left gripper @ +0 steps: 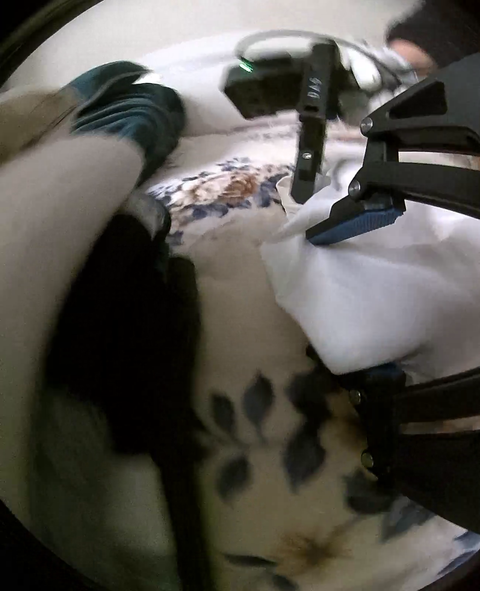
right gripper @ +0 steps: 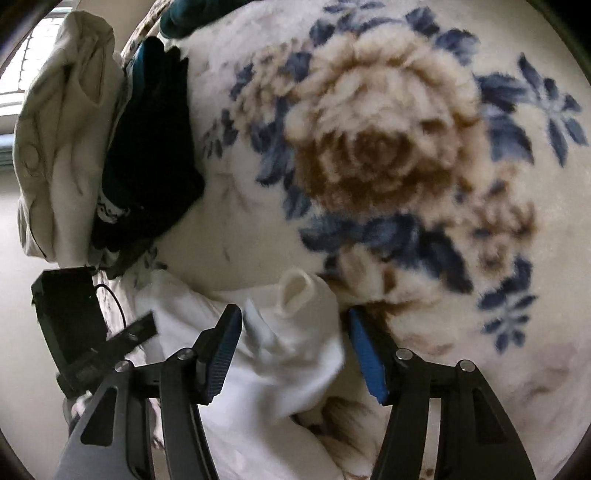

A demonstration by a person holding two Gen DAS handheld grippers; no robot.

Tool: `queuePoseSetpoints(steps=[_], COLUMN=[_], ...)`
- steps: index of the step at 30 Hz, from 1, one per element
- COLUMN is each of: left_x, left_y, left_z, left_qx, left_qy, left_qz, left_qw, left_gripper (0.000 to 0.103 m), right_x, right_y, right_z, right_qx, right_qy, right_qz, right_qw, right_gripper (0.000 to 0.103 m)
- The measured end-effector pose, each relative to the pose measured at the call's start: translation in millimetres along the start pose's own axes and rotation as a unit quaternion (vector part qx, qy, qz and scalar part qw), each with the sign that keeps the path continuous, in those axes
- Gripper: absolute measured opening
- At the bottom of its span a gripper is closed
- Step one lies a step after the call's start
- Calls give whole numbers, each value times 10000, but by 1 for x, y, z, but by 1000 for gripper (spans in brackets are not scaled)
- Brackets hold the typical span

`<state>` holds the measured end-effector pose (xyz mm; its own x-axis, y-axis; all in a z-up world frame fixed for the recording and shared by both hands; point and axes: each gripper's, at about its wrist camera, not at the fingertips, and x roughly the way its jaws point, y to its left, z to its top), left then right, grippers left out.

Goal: Fold small clothes

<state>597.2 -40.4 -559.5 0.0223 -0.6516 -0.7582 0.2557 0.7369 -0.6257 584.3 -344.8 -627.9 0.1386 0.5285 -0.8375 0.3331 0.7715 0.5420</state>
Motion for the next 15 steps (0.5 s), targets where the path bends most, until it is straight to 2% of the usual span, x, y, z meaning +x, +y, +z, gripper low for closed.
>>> queuePoseSetpoints(steps=[1, 3, 6, 7, 8, 9, 10, 11, 12, 13, 15], left_x=[-3, -11, -37, -46, -57, -67, -73, -76, -76, -76, -73], left_y=[-9, -17, -16, -17, -21, -28, -36, -38, -42, -42, -38], left_z=[0, -3, -12, -15, -20, -24, -27, -27, -29, -31, -36], left_qx=[232, 396, 318, 234, 150, 116, 115, 108, 87, 41, -38], left_qy=[-84, -167, -452, -574, -699, -800, -821, -813, -789, -802, -827], left_qz=[100, 178, 306, 225, 76, -5, -19, -31, -50, 54, 311], left_qw=[9996, 9989, 9980, 9978, 9974, 9967, 9966, 9966, 9968, 9968, 9961], left_gripper=[7, 7, 7, 7, 10, 11, 23, 31, 50, 54, 54], right_x=[-1, -9, -20, -22, -25, -25, -25, -28, -34, -39, -45], right_y=[3, 10, 18, 20, 26, 32, 35, 34, 30, 25, 17], right_z=[1, 3, 3, 3, 1, 1, -3, -9, -16, -23, -31], right_qx=[-15, -17, 18, -6, -199, -344, -451, -471, -409, -266, -24], right_qy=[-44, -316, -617, -671, -753, -750, -680, -689, -756, -775, -691], right_qz=[-49, 13, 91, -6, -467, -727, -1096, -1317, -1249, -1104, -899], right_qw=[10000, 9995, 9981, 9977, 9959, 9939, 9906, 9878, 9884, 9905, 9935], right_gripper=[13, 11, 10, 10, 11, 22, 46, 56, 59, 59, 59])
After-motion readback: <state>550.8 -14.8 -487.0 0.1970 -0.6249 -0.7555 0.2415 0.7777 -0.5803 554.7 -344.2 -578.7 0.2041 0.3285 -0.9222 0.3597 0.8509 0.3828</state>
